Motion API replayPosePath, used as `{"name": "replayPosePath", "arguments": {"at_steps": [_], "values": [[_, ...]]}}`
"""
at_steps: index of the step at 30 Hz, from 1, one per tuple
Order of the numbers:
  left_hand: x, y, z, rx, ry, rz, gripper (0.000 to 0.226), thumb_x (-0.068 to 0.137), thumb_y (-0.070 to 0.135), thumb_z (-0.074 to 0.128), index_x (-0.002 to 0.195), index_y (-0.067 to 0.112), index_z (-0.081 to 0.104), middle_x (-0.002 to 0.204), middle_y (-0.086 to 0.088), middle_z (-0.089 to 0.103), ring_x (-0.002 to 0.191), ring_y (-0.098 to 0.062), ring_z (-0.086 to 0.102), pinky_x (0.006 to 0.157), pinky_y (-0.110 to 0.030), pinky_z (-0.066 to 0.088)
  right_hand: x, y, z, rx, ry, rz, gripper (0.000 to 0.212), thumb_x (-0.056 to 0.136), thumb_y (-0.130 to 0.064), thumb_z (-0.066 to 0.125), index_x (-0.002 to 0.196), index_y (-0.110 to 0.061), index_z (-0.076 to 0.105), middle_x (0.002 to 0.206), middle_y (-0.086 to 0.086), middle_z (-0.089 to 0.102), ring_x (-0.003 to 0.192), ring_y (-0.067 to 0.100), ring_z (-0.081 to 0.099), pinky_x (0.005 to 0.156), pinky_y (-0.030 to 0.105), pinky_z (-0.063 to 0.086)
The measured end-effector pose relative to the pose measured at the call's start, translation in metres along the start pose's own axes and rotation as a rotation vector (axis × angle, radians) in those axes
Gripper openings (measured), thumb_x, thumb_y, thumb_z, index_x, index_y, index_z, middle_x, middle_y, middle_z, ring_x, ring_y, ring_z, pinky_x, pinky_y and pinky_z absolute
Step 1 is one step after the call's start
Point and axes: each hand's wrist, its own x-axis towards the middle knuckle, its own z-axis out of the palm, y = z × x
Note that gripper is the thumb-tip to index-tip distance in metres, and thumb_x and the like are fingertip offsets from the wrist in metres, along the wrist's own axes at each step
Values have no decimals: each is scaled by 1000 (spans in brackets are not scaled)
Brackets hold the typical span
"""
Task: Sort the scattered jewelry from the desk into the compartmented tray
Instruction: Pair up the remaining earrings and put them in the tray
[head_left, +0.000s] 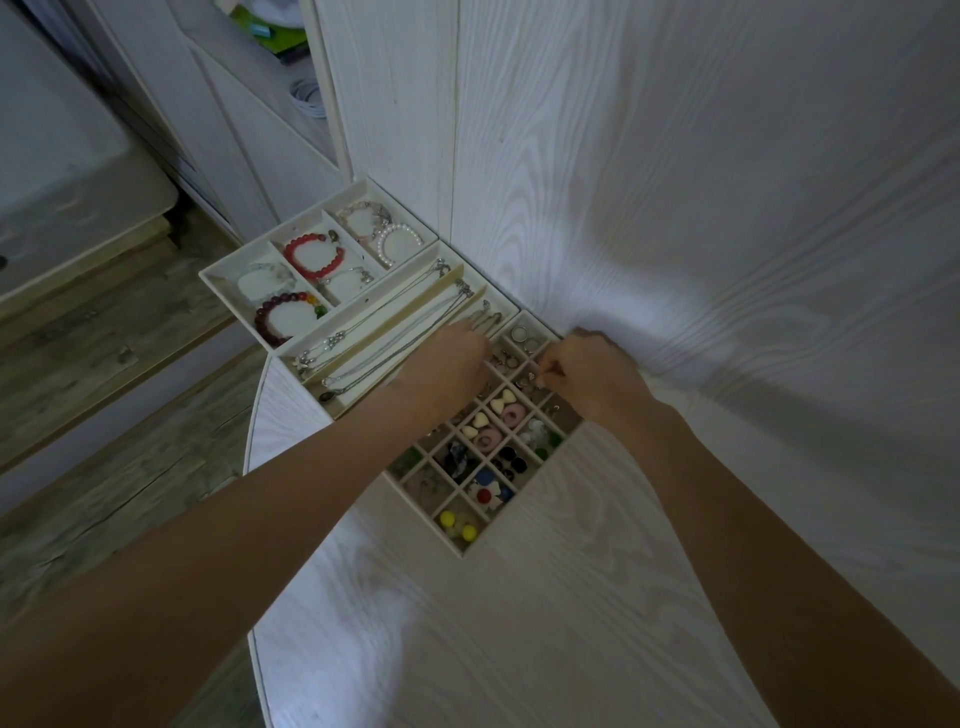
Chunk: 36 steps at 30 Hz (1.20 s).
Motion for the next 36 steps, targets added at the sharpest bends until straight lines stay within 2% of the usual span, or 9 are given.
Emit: {"name": "replayPosePath", "arguments": {"at_steps": [3,7,13,16,20,24,27,33,36], "values": [[0,-1,1,-1,2,-2,22,92,6,51,110,4,65,91,-3,41,79,-16,44,67,-22,37,-1,-3,2,-22,-44,27,16,91,-22,59,91,-11,70,88,5,64,74,16,60,66,26,50],[0,-1,0,-5,-1,-8,22,93,8,51,109,4,65,91,-2,40,78,-16,43,67,-22,38,1,-5,5,-34,-104,30,17,91,-15,54,86,-8,69,81,4,63,63,12,53,48,16,37],[0,-1,2,-16,9,-15,21,93,10,52,109,4,64,97,-6,47,80,-16,43,70,-22,39,1,-4,7,52,-137,21,19,93,-14,52,92,-5,69,82,3,58,53,3,44,47,12,34],[0,-1,0,-28,10,-22,23,93,8,52,112,4,65,106,-10,52,84,-18,48,72,-20,38,1,-3,5,66,-139,25,20,94,-14,51,92,-6,69,84,5,61,54,4,46,47,13,34],[-1,-1,-2,-29,10,-19,25,94,9,50,113,4,64,109,-11,52,89,-20,51,70,-20,38,2,-2,-2,95,-68,33,20,93,-17,52,89,-10,71,84,6,67,66,15,59,58,20,46],[-1,-1,-1,-25,8,-19,25,94,8,51,114,5,64,109,-12,52,92,-22,53,70,-21,40,-5,-3,-5,51,-45,-12,18,92,-18,54,93,-14,72,90,3,58,75,16,59,67,23,48],[0,0,-1,-20,6,-25,25,93,8,50,114,5,64,109,-11,52,92,-22,53,71,-22,39,-6,-2,0,29,-56,9,20,93,-20,53,94,-13,71,97,6,62,81,19,62,70,25,51],[-1,0,-2,-10,3,-28,26,94,8,50,115,5,64,107,-11,51,91,-23,53,70,-24,41,-5,-4,2,79,37,9,18,94,-22,54,99,-20,71,94,-1,52,75,10,50,66,20,37],[-2,1,-3,-16,5,-29,26,94,8,50,117,4,63,109,-12,52,95,-24,53,71,-23,38,-6,-4,3,78,23,-2,19,94,-23,53,101,-21,71,96,-1,56,75,9,50,69,21,41]]}}
